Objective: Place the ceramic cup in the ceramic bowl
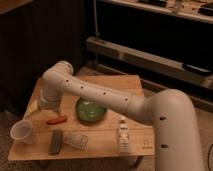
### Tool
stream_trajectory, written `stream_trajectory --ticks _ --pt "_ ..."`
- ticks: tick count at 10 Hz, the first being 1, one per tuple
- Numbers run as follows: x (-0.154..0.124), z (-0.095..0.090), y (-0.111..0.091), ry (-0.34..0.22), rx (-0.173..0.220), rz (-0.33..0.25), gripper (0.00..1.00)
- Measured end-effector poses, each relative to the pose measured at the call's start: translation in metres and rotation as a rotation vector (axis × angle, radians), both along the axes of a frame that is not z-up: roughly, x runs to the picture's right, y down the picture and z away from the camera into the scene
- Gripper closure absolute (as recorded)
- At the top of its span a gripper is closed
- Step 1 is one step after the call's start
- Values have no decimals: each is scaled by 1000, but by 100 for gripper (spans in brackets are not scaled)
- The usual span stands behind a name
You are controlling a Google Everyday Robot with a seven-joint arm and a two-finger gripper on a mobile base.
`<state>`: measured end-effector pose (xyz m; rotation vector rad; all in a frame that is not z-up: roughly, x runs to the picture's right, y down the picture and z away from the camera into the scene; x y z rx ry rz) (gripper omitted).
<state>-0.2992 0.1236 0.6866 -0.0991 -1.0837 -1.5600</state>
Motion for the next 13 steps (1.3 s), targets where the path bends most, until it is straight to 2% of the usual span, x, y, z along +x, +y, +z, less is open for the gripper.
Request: stream_trajectory --ticks 2,5,7,13 --pt "-12 14 17 -57 22 -23 20" --pt "-18 13 21 -152 65 0 20" --pt "-22 13 24 -194 82 9 20" --pt "-35 20 34 -168 94 -47 20"
